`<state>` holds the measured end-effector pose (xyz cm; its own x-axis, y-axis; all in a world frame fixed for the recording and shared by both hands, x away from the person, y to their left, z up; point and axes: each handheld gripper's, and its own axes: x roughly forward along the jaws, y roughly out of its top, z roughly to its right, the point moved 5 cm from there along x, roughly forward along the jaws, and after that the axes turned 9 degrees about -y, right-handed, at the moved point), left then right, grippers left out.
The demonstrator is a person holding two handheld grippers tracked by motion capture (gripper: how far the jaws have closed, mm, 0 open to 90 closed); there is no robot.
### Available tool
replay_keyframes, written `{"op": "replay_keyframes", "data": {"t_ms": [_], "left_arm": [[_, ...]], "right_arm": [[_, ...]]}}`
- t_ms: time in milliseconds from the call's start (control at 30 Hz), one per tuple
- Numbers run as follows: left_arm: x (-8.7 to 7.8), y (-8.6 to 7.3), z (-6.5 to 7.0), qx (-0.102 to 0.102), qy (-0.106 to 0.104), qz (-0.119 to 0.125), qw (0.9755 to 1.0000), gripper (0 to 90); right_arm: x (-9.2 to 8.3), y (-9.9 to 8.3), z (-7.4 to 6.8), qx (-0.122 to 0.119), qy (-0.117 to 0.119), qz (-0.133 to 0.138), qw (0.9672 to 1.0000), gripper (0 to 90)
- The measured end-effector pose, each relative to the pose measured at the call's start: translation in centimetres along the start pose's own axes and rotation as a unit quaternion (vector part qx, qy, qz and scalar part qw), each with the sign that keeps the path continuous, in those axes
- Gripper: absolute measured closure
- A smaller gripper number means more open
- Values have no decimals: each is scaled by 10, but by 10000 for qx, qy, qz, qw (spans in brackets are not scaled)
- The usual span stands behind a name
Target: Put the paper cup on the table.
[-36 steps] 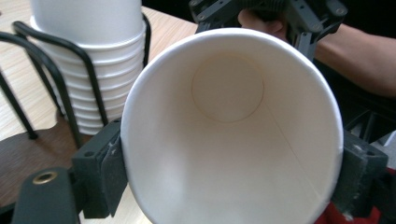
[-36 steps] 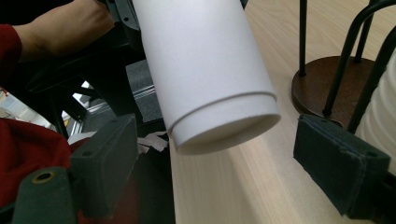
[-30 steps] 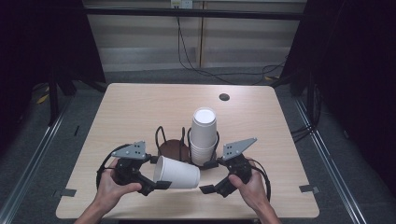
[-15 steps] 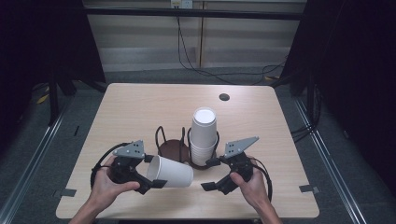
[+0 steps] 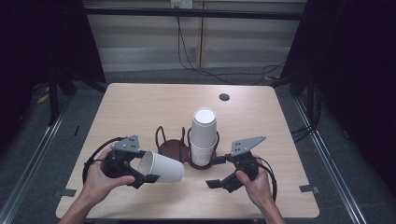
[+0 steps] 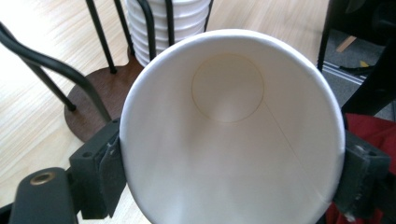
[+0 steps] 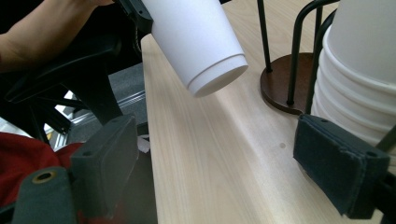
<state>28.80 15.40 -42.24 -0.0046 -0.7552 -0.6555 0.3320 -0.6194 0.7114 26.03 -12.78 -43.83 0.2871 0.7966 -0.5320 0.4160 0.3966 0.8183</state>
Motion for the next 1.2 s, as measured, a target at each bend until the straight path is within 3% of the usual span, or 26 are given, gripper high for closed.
{"op": "replay_keyframes", "data": {"t_ms": [67, 400, 567, 667, 967, 1200], "left_arm": [[-2, -2, -1, -15, 58, -118, 9999, 145], [-20, -11, -12, -178, 398, -99, 9990, 144], [-26, -10, -17, -213, 501, -286, 9981, 143], [-32, -10, -19, -210, 678, -579, 9958, 141], [-54, -19, -30, -495, 907, -730, 9920, 140], [-58, -22, -41, -653, 1078, -1076, 9862, 140]], "right_arm": [[-1, 0, -1, 0, 12, 2, 10000, 142], [4, -1, -3, -52, -2, -101, 9999, 142], [2, 1, -3, -44, -3, -43, 10000, 142], [3, 0, -1, -17, 3, -55, 10000, 142], [7, -1, -2, -33, 12, -129, 9999, 142], [5, 0, -1, -40, -16, -114, 9999, 142]]}}
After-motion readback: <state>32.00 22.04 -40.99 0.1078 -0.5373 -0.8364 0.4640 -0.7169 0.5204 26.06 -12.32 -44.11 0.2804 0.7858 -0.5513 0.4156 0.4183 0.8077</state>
